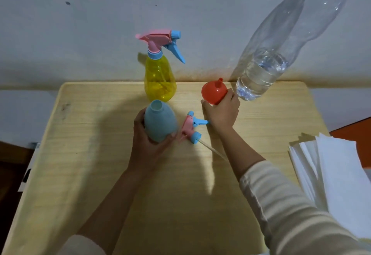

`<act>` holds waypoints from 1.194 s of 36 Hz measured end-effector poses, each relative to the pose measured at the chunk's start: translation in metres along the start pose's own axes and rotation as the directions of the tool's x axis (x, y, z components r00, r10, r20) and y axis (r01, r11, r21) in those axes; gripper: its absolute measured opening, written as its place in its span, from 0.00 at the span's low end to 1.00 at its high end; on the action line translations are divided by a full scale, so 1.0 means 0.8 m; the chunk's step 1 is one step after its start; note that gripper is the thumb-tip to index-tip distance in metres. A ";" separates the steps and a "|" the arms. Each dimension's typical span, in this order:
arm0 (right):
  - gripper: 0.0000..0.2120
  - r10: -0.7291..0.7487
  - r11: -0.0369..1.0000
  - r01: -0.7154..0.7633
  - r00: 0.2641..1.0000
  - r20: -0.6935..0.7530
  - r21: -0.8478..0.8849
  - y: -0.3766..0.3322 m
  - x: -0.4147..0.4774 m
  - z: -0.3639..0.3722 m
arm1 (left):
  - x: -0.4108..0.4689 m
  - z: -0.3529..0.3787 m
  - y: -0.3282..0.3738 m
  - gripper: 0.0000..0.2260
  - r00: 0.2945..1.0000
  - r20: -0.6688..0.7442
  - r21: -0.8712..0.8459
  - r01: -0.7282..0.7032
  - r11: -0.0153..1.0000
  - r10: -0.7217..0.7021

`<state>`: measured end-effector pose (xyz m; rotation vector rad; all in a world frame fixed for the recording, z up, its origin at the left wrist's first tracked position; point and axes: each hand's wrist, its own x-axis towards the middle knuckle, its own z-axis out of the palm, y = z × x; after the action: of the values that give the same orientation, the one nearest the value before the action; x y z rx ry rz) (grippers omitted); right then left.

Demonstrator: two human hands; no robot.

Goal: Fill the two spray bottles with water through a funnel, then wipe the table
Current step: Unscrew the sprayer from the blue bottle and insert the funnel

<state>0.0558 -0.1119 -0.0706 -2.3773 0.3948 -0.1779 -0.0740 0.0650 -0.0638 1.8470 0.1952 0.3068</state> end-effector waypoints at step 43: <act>0.34 -0.207 0.792 0.014 0.947 0.247 0.610 -0.075 -0.091 -0.149 | 0.010 -0.015 0.040 0.35 0.998 0.023 0.090 0.053 0.995 -0.055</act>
<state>-0.0267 -0.1210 0.0563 -1.7474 0.0283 0.0149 -0.0704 0.0686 -0.0290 1.9299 0.2443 0.2400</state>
